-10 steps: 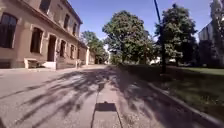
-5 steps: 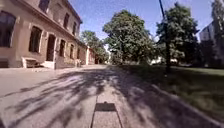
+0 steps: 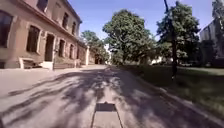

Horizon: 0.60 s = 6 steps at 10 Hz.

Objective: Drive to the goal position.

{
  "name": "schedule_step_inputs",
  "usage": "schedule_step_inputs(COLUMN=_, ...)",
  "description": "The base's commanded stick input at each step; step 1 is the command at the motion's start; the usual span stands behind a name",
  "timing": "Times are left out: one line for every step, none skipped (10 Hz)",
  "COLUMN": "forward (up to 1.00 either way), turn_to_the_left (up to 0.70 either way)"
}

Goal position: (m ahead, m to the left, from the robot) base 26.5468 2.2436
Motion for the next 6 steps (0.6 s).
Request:
schedule_step_inputs(forward=0.70, turn_to_the_left=0.00)
schedule_step_inputs(forward=0.70, turn_to_the_left=0.00)
schedule_step_inputs(forward=0.70, turn_to_the_left=0.00)
schedule_step_inputs(forward=0.70, turn_to_the_left=0.00)
schedule_step_inputs(forward=0.70, turn_to_the_left=0.00)
schedule_step_inputs(forward=0.70, turn_to_the_left=0.00)
